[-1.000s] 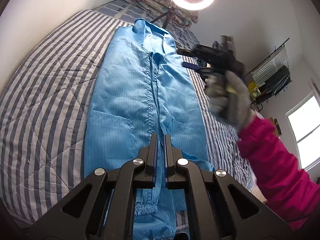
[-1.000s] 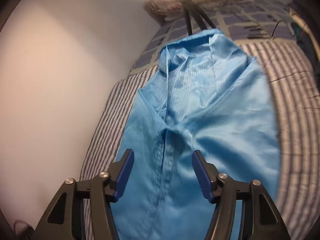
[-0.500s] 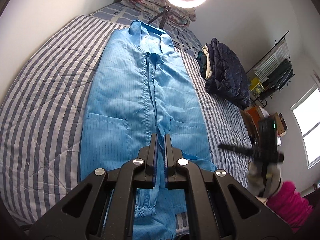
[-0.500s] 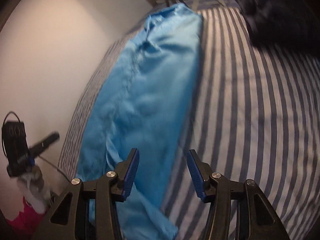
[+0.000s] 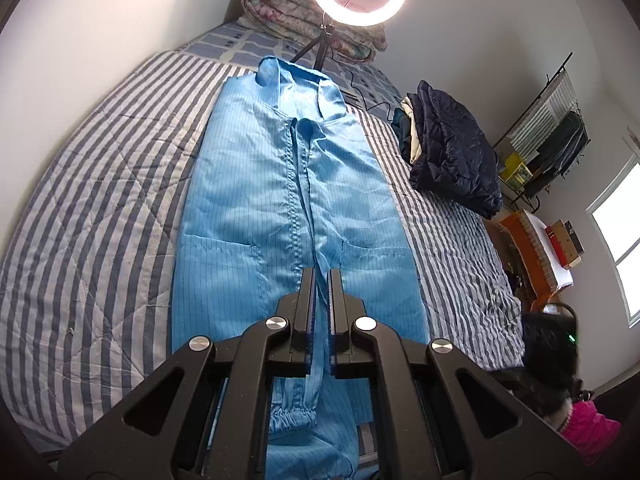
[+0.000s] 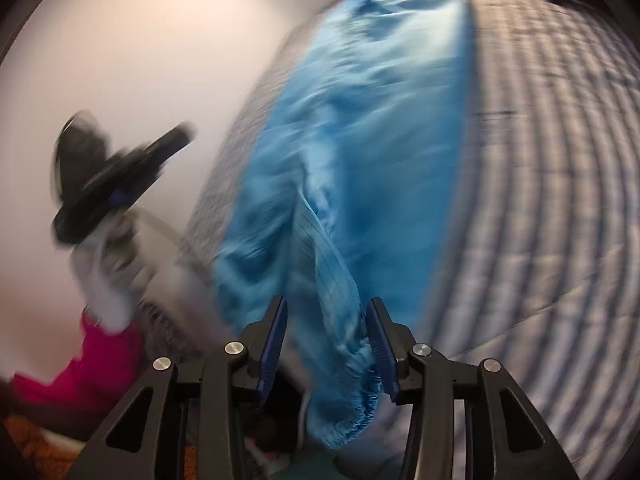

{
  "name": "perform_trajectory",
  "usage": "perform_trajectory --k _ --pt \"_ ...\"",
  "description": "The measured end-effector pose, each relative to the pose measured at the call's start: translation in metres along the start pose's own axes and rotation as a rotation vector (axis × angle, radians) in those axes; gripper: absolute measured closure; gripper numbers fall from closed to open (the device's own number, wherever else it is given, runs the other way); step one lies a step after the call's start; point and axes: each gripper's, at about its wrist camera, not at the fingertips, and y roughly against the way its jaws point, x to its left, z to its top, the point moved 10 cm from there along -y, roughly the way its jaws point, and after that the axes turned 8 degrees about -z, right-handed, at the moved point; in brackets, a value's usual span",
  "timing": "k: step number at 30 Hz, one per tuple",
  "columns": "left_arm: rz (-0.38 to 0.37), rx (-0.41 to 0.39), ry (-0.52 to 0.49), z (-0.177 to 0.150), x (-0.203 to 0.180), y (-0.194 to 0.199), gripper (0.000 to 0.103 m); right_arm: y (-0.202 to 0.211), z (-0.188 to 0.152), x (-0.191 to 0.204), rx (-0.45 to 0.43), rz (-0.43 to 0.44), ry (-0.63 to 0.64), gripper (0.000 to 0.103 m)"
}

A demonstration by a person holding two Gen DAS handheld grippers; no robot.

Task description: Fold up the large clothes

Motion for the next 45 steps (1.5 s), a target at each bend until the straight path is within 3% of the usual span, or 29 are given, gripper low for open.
perform_trajectory --k 3,6,10,14,17,20,21,22,24,27,29,34,40,43,45 --pt "0.007 -0.010 0.003 0.000 0.004 0.005 0.102 -0.003 -0.020 0.039 0.051 0.048 0.085 0.059" --pt "0.020 -0.017 0.003 0.000 0.011 0.012 0.102 -0.001 -0.034 0.070 0.077 0.032 0.217 0.059" --pt "0.034 -0.016 0.036 -0.005 0.029 0.021 0.102 0.004 -0.008 0.062 -0.041 -0.117 0.225 0.059" --pt "0.043 -0.003 0.074 -0.013 0.047 0.024 0.102 -0.013 0.030 0.039 -0.137 -0.281 0.188 0.068" --pt "0.048 0.017 0.085 -0.021 0.057 0.024 0.102 -0.037 0.043 0.026 -0.135 -0.317 0.139 0.070" --pt "0.061 0.039 0.090 -0.031 0.066 0.023 0.102 -0.069 0.037 0.033 -0.082 -0.350 0.182 0.069" --pt "0.062 0.048 0.094 -0.034 0.069 0.022 0.094 -0.079 0.031 0.035 -0.056 -0.377 0.208 0.068" --pt "0.060 0.060 0.103 -0.039 0.072 0.021 0.076 -0.084 0.029 0.037 -0.050 -0.406 0.234 0.066" --pt "0.058 0.073 0.126 -0.046 0.079 0.020 0.058 -0.080 0.024 0.047 -0.042 -0.429 0.278 0.066" --pt "0.060 0.095 0.153 -0.055 0.091 0.017 0.058 -0.056 0.024 0.048 -0.051 -0.383 0.264 0.066" --pt "0.052 0.111 0.185 -0.061 0.100 0.016 0.058 -0.038 0.026 0.040 -0.084 -0.391 0.252 0.053" --pt "0.008 0.161 0.319 -0.082 0.123 0.005 0.058 0.012 0.039 -0.003 -0.262 -0.416 0.107 0.041" --pt "-0.088 0.172 0.463 -0.098 0.135 -0.005 0.058 0.007 0.038 -0.054 -0.196 -0.343 -0.076 0.042" --pt "-0.133 0.172 0.496 -0.099 0.134 -0.006 0.058 -0.004 0.034 -0.063 -0.155 -0.241 -0.140 0.045" --pt "-0.158 0.194 0.503 -0.101 0.130 -0.010 0.064 -0.008 0.035 -0.064 -0.155 -0.187 -0.171 0.045"
